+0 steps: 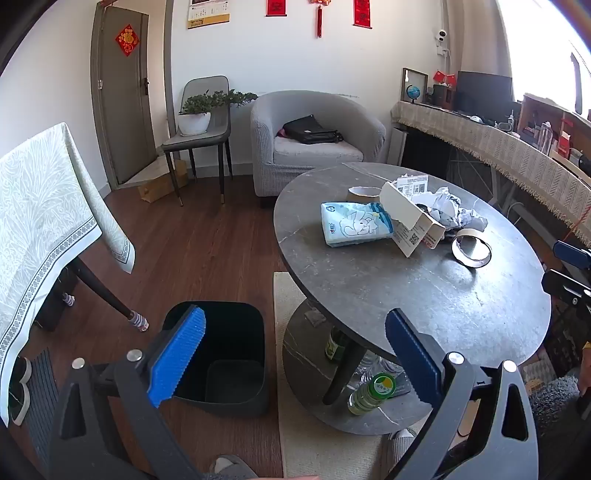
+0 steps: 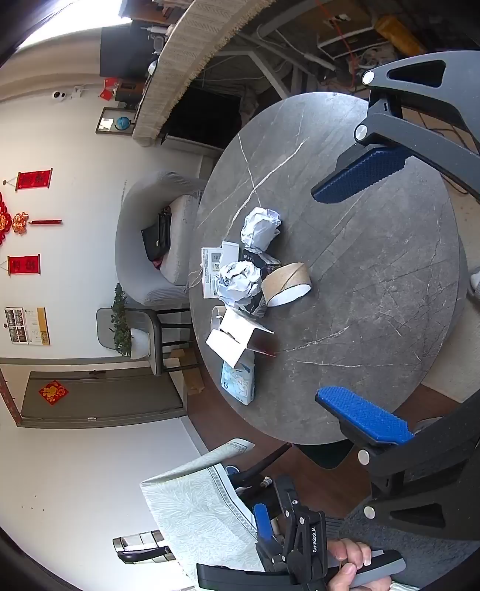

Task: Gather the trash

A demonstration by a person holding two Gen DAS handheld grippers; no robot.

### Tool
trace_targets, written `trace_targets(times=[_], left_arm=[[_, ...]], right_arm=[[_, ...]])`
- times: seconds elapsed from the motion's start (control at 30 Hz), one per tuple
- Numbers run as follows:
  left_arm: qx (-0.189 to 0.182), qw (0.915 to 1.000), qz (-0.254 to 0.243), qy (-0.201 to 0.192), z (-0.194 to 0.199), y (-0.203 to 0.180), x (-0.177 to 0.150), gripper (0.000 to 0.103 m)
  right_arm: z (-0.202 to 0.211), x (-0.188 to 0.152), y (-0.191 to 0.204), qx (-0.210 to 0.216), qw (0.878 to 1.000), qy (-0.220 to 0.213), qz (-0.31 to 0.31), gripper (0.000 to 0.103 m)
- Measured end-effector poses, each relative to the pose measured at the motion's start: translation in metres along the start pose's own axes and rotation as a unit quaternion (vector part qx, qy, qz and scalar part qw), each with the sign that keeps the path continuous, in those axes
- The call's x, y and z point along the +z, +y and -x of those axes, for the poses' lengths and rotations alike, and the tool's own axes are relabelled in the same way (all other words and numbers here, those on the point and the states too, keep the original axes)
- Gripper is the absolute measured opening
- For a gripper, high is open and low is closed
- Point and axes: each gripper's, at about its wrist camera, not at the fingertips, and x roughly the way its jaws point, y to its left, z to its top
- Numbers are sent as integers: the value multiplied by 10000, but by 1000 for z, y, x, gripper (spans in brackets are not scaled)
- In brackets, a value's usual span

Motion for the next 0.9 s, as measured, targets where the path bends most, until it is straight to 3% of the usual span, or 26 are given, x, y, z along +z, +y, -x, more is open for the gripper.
trace_targets(times=[0.9], left_arm=[[14, 10000, -13, -11, 0, 0, 0, 100]], right_arm=[[-1, 0, 1, -26, 10000, 14, 37, 100]])
